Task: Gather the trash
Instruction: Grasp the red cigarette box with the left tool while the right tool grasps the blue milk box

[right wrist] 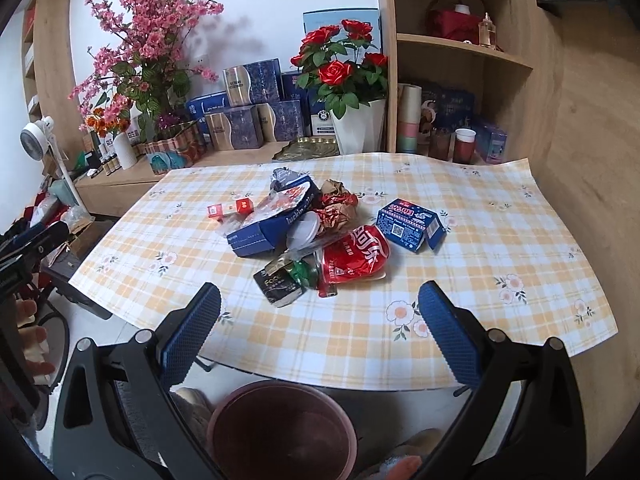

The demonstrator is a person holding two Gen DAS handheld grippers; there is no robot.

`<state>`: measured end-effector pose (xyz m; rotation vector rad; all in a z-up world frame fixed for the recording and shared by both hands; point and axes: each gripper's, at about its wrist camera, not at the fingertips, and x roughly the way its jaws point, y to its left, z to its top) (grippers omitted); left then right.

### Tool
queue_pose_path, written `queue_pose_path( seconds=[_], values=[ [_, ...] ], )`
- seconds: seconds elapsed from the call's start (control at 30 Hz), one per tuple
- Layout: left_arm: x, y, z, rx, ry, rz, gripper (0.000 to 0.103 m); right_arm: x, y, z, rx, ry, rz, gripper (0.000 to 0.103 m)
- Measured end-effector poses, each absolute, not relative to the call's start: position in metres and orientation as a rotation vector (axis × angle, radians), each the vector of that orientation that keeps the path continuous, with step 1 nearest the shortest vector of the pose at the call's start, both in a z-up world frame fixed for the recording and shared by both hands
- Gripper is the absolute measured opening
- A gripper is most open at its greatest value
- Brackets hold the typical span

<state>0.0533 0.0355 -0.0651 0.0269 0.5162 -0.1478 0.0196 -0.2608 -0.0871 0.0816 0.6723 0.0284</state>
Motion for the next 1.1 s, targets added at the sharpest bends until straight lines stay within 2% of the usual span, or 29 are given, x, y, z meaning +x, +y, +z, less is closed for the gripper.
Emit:
queue_pose_path(
  seconds=[0.17,0.33,0.4,0.63,0.73,0.8,1.1],
  values=[
    [0.084,0.044,-0.086,0.020,0.565,-0.166,0.098,0.041,-0.266,-0.108,0.082,0.733,0.026,0.097],
    [0.143,0.055,-0.119,0.001,0.731,-0.247,0.098,0.066,-0.282,-0.122,0.083,0.744,-0.041,0.097],
    [0.162,0.063,-0.125,-0.041,0.715,-0.306,0.098,0.080,-0.295,-0.127,0.099,0.746,-0.067,0.097],
    [0.269,0.030,-0.145,0.113,0.763,-0.430,0.097,0.121,-0.336,-0.144,0.151,0.764,-0.133,0.097],
    [0.317,-0.002,-0.160,0.239,0.808,-0.458,0.087,0.130,-0.345,-0.150,0.174,0.777,-0.147,0.097],
    [0.343,-0.026,-0.172,0.322,0.847,-0.485,0.087,0.137,-0.353,-0.156,0.198,0.786,-0.148,0.097],
    [0.390,-0.071,-0.217,0.543,0.956,-0.470,0.087,0.148,-0.377,-0.167,0.242,0.811,-0.146,0.097]
  ],
)
